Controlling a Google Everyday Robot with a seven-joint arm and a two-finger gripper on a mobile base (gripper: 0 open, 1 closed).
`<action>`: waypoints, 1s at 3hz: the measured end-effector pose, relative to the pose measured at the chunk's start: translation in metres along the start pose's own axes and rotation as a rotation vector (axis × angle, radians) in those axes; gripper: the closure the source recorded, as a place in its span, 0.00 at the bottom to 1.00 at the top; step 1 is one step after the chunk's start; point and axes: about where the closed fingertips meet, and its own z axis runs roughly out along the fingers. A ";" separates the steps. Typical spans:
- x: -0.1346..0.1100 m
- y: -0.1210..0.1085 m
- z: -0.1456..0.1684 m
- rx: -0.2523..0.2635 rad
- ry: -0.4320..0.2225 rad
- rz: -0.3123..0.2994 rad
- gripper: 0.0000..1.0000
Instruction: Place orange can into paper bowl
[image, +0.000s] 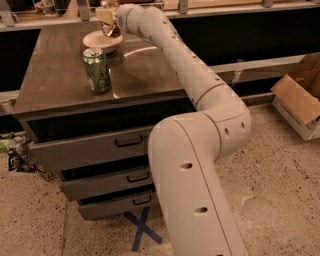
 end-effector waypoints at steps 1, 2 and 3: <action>0.004 0.012 0.016 0.009 -0.008 0.016 1.00; 0.012 0.024 0.030 -0.006 -0.016 0.025 0.86; 0.026 0.025 0.038 -0.014 -0.015 0.022 0.63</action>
Offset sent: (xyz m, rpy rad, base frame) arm 0.0144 0.0589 -0.0198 0.0472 -0.0107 0.0286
